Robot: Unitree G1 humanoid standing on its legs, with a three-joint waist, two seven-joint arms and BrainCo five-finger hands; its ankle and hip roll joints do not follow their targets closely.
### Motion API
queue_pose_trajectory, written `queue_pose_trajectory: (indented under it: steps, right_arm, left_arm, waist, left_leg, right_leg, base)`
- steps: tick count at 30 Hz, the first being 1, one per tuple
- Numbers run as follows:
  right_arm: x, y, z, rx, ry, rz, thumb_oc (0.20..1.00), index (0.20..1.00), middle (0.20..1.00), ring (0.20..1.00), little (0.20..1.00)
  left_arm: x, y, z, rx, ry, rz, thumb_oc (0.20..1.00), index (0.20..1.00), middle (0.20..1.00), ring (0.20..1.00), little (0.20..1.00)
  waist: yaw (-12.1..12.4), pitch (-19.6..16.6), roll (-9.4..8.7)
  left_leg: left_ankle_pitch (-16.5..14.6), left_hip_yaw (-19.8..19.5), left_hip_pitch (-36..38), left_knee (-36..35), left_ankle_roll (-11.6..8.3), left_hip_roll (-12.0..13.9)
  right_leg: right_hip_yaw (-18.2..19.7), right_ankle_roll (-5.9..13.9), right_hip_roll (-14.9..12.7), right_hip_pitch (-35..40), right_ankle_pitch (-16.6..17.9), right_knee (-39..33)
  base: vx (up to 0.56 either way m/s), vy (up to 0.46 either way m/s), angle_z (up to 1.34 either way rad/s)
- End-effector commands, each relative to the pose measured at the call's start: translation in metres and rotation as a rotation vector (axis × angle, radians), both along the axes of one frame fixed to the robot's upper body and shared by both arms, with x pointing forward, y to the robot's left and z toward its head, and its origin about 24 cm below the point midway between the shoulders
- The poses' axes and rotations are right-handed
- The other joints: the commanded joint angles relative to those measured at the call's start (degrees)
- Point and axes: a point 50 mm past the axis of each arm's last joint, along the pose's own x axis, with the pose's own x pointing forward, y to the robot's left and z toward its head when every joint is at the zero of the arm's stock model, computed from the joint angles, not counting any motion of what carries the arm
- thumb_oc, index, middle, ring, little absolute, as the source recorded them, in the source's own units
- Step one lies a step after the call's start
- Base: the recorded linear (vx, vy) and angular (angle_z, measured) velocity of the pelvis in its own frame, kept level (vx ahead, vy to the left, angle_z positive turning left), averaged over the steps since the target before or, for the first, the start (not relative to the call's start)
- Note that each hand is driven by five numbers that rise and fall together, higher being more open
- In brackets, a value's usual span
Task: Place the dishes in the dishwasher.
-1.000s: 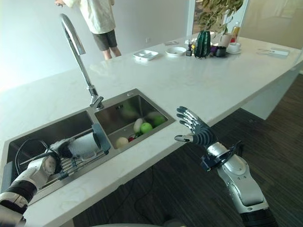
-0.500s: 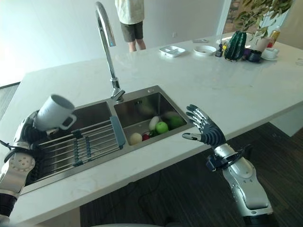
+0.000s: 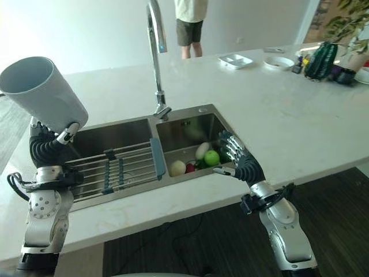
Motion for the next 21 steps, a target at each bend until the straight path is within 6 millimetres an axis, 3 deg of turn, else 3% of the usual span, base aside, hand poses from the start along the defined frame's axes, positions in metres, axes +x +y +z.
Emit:
queue_pose_trajectory:
  steps: [1, 6, 10, 13, 14, 16, 19, 21]
  right_arm:
    - [0.002, 0.015, 0.044, 0.038, -0.268, 0.048, 1.0, 1.0, 1.0, 1.0, 1.0]
    - [-0.004, 0.019, 0.056, 0.047, -0.335, 0.085, 1.0, 1.0, 1.0, 1.0, 1.0]
    - [-0.003, 0.017, 0.064, 0.029, -0.389, 0.04, 1.0, 1.0, 1.0, 1.0, 1.0]
    - [0.003, 0.008, 0.073, 0.022, -0.428, -0.033, 1.0, 1.0, 1.0, 1.0, 1.0]
    - [0.003, -0.002, 0.076, 0.025, -0.457, -0.082, 1.0, 1.0, 1.0, 1.0, 1.0]
    - [-0.001, -0.013, 0.078, 0.03, -0.474, -0.118, 1.0, 1.0, 1.0, 1.0, 1.0]
    - [-0.005, -0.023, 0.076, 0.009, -0.473, -0.129, 1.0, 1.0, 1.0, 1.0, 1.0]
    - [-0.001, -0.022, 0.08, 0.013, -0.482, -0.142, 1.0, 1.0, 1.0, 1.0, 1.0]
  left_arm:
    - [-0.002, -0.001, 0.037, -0.044, -0.198, -0.116, 0.2, 0.2, 0.2, 0.2, 0.2]
    - [-0.018, -0.004, 0.033, -0.175, -0.236, -0.2, 0.2, 0.2, 0.2, 0.2, 0.2]
    - [-0.022, -0.005, 0.034, -0.218, -0.273, -0.277, 0.2, 0.2, 0.2, 0.2, 0.2]
    - [-0.017, -0.006, 0.038, -0.257, -0.303, -0.338, 0.2, 0.2, 0.2, 0.2, 0.2]
    - [-0.014, -0.01, 0.043, -0.262, -0.323, -0.38, 0.2, 0.2, 0.2, 0.2, 0.2]
    - [-0.014, -0.012, 0.047, -0.263, -0.342, -0.417, 0.2, 0.2, 0.2, 0.2, 0.2]
    - [-0.016, -0.01, 0.044, -0.302, -0.367, -0.437, 0.2, 0.2, 0.2, 0.2, 0.2]
    - [-0.011, -0.014, 0.04, -0.321, -0.356, -0.452, 0.2, 0.2, 0.2, 0.2, 0.2]
  waist:
    - [0.5, -0.1, -2.09]
    - [3.8, 1.5, -2.82]
    - [5.6, 2.1, -1.81]
    - [4.1, 2.6, -2.1]
    - [2.2, 2.7, -2.91]
    - [0.8, 2.3, -2.66]
    - [-0.7, 1.1, -1.07]
    - [-0.9, 0.5, -0.2]
  left_leg:
    - [-2.7, -0.4, 0.8, 0.4, -0.03, -0.6]
    - [-1.4, -2.2, -4.0, 6.2, -2.59, 1.0]
    - [4.2, -2.5, -7.9, 1.5, -4.53, 3.2]
    - [1.7, 4.3, -9.4, 6.3, -3.81, 3.2]
    - [-0.8, 9.0, -8.2, 12.5, -3.21, 3.8]
    - [-2.0, 11.0, -5.6, 15.8, -4.18, 5.8]
    - [-0.2, 15.1, 0.5, 9.9, -6.34, 9.5]
    - [-1.1, 17.5, 3.8, 1.7, -6.73, 9.0]
  right_leg:
    - [-1.6, 1.25, 0.5, 4.6, -6.4, 0.4]
    - [-3.9, 0.12, 0.4, 4.5, -6.4, 0.4]
    - [-7.0, 0.16, 0.6, 4.2, -7.1, 0.4]
    - [-9.7, 0.44, -1.1, 3.0, -6.7, 0.4]
    - [-12.0, 0.65, -2.8, 1.8, -5.1, 0.4]
    - [-14.6, 1.3, -3.8, 1.2, -4.6, 0.4]
    - [-20.7, 2.48, -5.7, 0.8, -3.0, 0.4]
    - [-23.6, 5.02, -8.4, 0.3, -0.7, 0.4]
  base:
    - [-0.01, -0.193, 0.3]
    - [-0.04, -0.204, 0.37]
    - [-0.13, -0.073, 0.62]
    - [-0.31, 0.074, 1.42]
    - [-0.4, 0.175, 1.43]
    - [-0.31, 0.248, 1.64]
    - [-0.3, 0.425, 1.49]
    - [-0.33, 0.649, 1.21]
